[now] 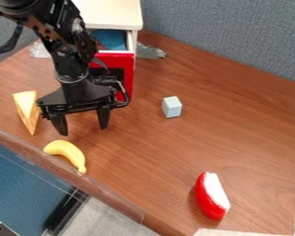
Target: Closed the drawer
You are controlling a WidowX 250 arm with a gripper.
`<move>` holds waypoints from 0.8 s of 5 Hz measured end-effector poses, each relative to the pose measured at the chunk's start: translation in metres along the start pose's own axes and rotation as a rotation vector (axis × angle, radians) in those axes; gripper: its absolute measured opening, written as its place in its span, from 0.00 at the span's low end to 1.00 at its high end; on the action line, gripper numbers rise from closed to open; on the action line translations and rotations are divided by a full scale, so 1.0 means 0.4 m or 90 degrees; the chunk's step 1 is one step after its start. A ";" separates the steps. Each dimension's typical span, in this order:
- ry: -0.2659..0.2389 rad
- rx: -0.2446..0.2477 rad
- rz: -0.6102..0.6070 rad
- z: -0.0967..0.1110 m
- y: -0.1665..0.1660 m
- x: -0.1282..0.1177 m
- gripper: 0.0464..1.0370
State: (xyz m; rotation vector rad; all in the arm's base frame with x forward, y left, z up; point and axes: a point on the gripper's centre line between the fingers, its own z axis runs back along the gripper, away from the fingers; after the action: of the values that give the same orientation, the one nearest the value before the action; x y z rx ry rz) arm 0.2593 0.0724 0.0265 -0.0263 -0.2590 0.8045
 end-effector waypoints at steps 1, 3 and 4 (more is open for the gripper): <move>-0.013 -0.008 0.005 -0.005 -0.019 0.035 0.96; -0.027 -0.021 0.048 -0.002 -0.036 0.116 0.96; -0.037 -0.019 0.059 -0.005 -0.034 0.154 0.96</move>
State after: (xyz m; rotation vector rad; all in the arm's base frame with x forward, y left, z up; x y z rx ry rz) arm 0.3105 0.1071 0.0397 -0.0436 -0.3273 0.8950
